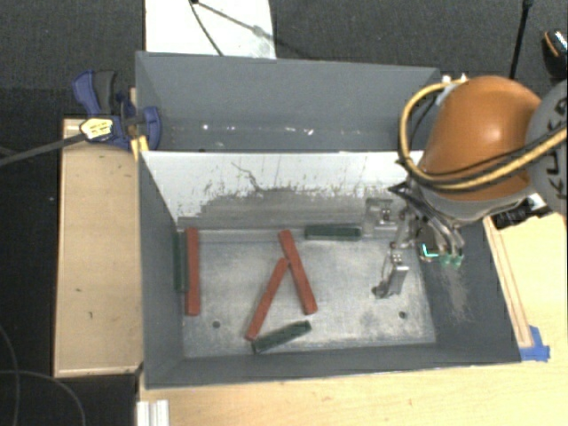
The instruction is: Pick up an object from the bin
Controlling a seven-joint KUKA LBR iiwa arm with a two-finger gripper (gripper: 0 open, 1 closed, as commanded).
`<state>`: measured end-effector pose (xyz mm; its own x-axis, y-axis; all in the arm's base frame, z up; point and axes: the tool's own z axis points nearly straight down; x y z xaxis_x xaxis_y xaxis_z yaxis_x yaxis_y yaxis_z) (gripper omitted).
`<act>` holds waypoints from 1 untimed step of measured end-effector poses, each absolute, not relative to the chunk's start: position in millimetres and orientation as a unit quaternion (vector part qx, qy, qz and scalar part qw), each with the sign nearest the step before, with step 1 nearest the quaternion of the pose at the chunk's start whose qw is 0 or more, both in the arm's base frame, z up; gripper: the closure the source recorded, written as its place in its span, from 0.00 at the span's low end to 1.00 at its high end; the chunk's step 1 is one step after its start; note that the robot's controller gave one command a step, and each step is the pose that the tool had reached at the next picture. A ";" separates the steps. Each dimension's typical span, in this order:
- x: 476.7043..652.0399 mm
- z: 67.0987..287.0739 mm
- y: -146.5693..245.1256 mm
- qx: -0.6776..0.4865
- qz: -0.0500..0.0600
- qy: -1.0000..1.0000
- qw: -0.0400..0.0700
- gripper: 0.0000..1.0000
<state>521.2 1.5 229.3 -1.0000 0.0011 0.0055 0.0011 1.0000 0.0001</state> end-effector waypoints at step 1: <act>535.6 115.9 39.9 0.043 -0.001 -0.999 0.002 0.00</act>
Offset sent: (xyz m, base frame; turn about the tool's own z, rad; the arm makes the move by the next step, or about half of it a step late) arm 0.0152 0.0370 -0.1092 -0.0834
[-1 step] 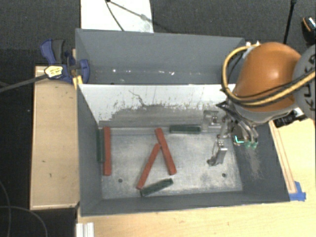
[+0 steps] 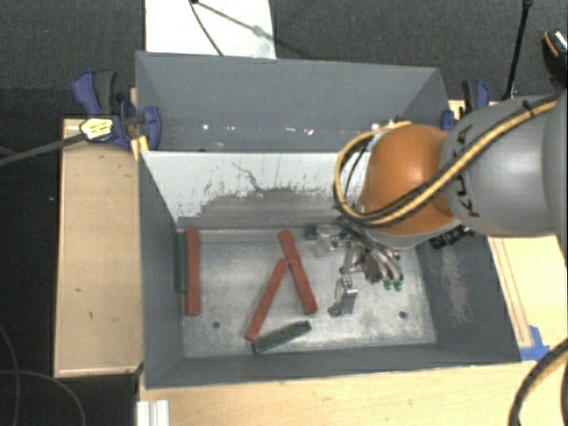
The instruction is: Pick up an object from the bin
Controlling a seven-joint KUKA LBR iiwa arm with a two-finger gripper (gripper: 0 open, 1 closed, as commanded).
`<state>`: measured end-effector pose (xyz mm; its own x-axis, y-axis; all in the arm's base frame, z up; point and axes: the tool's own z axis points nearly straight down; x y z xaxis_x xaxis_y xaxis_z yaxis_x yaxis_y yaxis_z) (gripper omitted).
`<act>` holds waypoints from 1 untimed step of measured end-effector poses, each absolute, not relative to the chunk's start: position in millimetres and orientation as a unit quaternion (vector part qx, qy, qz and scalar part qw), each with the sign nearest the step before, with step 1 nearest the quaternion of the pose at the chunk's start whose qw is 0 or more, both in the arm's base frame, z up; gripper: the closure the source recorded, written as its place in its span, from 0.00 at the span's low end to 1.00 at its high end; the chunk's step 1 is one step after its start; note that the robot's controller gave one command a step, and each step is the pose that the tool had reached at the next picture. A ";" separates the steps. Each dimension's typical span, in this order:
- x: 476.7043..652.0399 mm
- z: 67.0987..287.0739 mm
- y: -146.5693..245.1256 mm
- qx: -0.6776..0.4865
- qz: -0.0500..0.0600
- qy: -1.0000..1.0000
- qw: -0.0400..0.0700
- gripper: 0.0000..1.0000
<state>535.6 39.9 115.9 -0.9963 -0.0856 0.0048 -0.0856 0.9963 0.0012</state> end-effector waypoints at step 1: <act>522.0 69.4 111.6 0.103 -0.001 -0.995 0.000 0.00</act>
Offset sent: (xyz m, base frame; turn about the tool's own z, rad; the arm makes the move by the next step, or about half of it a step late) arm -0.0133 0.0681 -0.0459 -0.1146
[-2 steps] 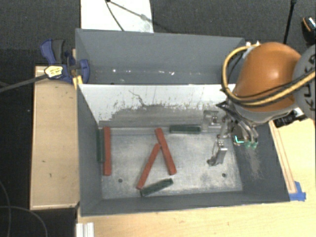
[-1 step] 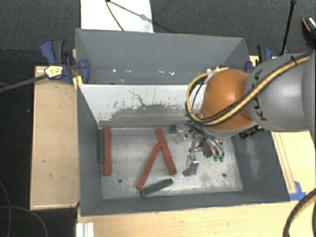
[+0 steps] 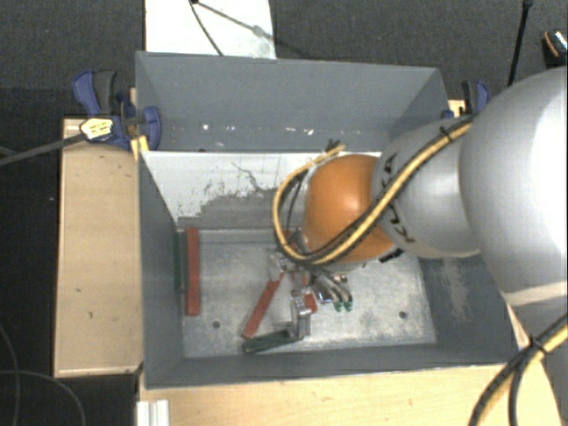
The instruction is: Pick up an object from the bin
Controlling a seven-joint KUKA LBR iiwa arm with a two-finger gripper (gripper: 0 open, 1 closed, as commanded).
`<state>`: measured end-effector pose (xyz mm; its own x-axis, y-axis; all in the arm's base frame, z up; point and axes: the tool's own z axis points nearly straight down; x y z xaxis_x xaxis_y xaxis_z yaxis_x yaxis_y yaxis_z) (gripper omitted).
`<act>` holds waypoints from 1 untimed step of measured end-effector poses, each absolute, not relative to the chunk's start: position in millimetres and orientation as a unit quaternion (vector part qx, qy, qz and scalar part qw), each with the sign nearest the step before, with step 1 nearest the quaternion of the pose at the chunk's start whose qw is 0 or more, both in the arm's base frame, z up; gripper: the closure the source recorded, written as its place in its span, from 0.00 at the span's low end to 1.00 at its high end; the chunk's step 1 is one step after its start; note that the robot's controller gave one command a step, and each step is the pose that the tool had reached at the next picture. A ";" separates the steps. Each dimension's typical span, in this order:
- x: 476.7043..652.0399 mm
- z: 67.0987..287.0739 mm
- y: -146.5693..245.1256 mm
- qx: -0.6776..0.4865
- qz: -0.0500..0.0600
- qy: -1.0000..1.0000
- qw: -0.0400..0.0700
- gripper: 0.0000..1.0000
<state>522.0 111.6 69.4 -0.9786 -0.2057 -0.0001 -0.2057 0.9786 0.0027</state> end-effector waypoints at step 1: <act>524.9 72.4 108.9 0.100 -0.001 -0.995 -0.004 1.00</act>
Offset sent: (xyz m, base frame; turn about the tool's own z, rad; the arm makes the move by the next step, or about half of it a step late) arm 0.0000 0.0000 0.0000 0.0000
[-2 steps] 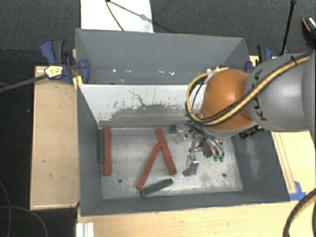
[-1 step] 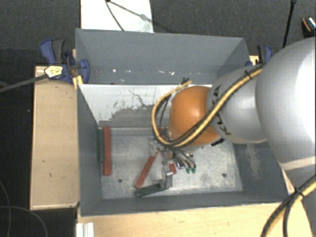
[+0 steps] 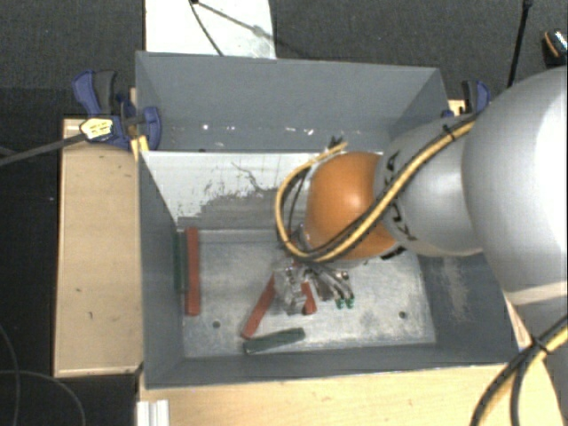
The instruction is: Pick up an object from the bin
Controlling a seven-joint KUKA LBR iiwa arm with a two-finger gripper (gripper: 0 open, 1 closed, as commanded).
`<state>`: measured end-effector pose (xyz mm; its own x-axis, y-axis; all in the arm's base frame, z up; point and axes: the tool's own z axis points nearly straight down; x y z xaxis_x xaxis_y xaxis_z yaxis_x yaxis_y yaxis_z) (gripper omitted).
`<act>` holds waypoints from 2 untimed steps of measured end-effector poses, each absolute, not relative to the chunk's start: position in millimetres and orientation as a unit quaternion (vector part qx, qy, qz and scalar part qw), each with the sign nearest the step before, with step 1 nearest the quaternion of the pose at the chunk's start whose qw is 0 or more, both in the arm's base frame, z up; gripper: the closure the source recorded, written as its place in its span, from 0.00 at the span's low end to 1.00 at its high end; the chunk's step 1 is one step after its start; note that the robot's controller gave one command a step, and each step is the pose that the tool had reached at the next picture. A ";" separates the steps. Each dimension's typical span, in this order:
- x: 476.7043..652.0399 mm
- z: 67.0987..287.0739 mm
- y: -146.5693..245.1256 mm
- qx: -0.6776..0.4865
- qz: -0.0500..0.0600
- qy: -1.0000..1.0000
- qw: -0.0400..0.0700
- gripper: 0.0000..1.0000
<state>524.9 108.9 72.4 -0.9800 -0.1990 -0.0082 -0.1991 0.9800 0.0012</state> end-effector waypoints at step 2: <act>580.9 71.2 82.9 -0.088 0.000 0.996 0.004 0.00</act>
Offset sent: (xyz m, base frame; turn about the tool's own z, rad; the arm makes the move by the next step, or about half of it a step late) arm 0.0000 0.0000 0.0000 0.0000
